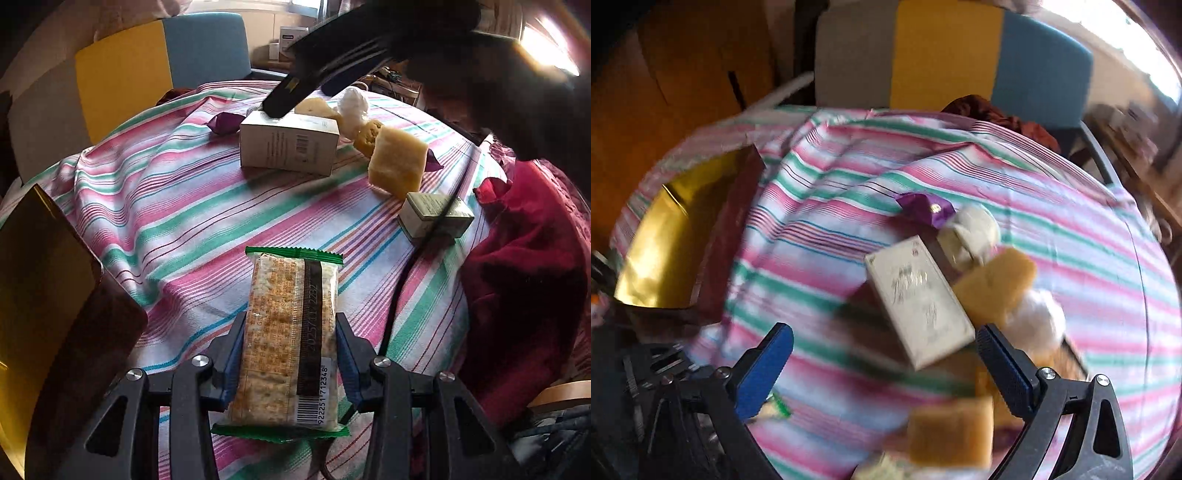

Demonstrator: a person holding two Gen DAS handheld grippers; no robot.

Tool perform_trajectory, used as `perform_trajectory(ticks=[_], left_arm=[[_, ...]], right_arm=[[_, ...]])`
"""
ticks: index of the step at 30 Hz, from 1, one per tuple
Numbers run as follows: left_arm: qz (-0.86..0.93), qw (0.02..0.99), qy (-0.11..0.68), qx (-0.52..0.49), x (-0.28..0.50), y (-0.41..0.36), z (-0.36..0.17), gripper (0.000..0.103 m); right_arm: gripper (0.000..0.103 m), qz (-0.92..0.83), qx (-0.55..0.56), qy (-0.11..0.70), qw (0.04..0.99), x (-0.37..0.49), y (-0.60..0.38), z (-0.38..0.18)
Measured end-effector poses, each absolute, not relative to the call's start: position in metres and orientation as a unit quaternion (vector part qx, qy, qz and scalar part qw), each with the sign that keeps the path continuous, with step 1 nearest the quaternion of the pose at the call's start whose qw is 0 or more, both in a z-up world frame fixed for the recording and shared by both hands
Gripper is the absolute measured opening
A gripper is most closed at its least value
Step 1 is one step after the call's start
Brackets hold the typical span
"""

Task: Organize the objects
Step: 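Grasp the cracker packet from the pile with the left gripper, then drop the cracker packet in the gold tray while the right gripper grasps the white box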

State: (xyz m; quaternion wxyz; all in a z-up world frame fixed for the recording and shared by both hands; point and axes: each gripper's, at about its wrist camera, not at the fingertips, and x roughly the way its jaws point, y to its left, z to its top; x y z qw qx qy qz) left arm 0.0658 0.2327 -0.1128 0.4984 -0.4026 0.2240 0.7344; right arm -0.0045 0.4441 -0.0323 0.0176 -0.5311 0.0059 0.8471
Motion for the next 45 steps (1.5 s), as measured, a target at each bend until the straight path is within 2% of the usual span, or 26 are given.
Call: perform_trajectory(ticks=[2,5,7,8,18,23,29,38,45], left_arm=[[0.737,0.497,0.221,-0.402,0.066,0.231,-0.112,0.044],[0.740,0.494,0.214,-0.404,0.064,0.225,-0.111,0.044],[0.740,0.493,0.207,-0.408,0.063,0.219,-0.108,0.044],[0.740,0.491,0.205,-0.410,0.063,0.216,-0.106,0.044],[0.773,0.470,0.167,-0.392,0.068,0.161,-0.058,0.044],[0.810,0.422,0.088,-0.398,0.039,0.111,-0.023,0.044],[0.852,0.313,0.000,-0.419,-0.037,0.055,-0.006,0.044],[0.855,0.160,-0.078,-0.487,-0.155,0.010,-0.042,0.044],[0.852,0.069,-0.070,-0.514,-0.208,0.004,-0.081,0.044]], right_arm=[[0.098,0.834,-0.551,-0.010,0.019,-0.022,0.445,-0.047],[0.089,0.815,-0.578,-0.031,0.027,-0.040,0.444,-0.071],[0.054,0.807,-0.588,-0.045,0.036,-0.044,0.441,-0.083],[0.051,0.808,-0.587,-0.036,0.032,-0.043,0.439,-0.084],[0.052,0.831,-0.556,0.025,0.006,-0.008,0.400,-0.093],[0.053,0.832,-0.553,0.052,0.018,-0.008,0.401,-0.099],[0.054,0.831,-0.550,0.075,0.024,-0.009,0.402,-0.102],[0.059,0.836,-0.543,0.072,0.029,-0.008,0.398,-0.104],[0.066,0.838,-0.541,0.069,0.024,-0.009,0.394,-0.107]])
